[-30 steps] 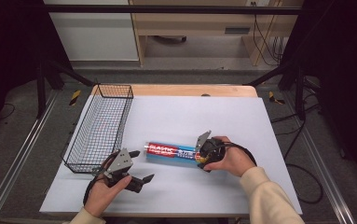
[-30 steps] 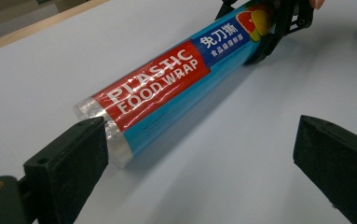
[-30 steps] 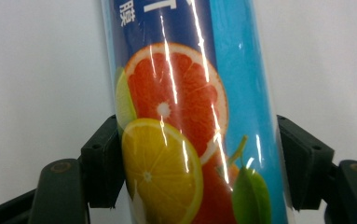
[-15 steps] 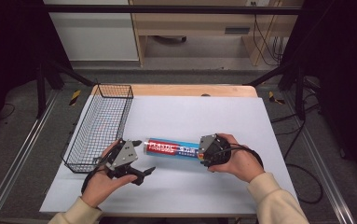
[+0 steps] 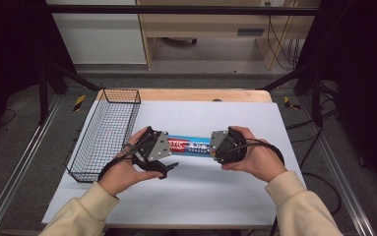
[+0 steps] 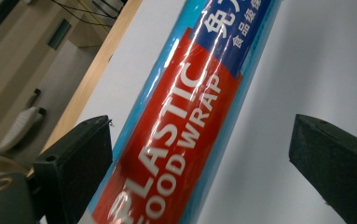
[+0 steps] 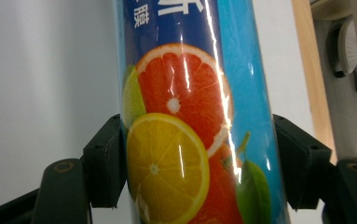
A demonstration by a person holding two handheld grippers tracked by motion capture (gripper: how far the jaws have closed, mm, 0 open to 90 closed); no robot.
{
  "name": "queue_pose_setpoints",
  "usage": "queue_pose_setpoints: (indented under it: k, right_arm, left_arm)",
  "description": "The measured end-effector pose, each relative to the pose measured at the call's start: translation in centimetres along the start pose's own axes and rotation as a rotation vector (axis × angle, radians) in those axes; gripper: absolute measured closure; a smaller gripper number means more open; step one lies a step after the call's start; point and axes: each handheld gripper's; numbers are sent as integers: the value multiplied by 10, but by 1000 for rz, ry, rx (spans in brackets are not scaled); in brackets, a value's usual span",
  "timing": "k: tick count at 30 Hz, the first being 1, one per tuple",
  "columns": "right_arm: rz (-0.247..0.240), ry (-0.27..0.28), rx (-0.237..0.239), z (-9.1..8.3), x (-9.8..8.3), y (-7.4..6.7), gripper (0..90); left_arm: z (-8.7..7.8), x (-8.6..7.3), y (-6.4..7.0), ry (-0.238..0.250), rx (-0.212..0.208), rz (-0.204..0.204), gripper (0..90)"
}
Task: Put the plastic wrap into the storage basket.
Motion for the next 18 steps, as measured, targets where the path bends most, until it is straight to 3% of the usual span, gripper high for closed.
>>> queue_pose_setpoints:
  k: [3,6,9,10,18]
  right_arm:
    - [-14,-3,-8,-6,5,3,297]
    - [-28,-11,-17,-11,9,4,297]
    - [-39,-5,-16,-14,13,4,298]
    - [-44,-5,7,-17,16,4,297]
    - [-84,-12,9,-22,26,3,298]
  left_arm:
    - [5,7,0,-28,26,50,71]
    - [8,12,0,-34,33,72,77]
    - [10,14,-1,-44,41,75,85]
    - [11,15,-2,-53,42,74,90]
    - [16,14,-3,-97,35,92,124]
Point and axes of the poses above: each handheld gripper's, and its own axes: z roughly forward along the jaws, x roughly out of its top, y roughly to its right, and after that the axes turned 8 degrees about -z, right-handed
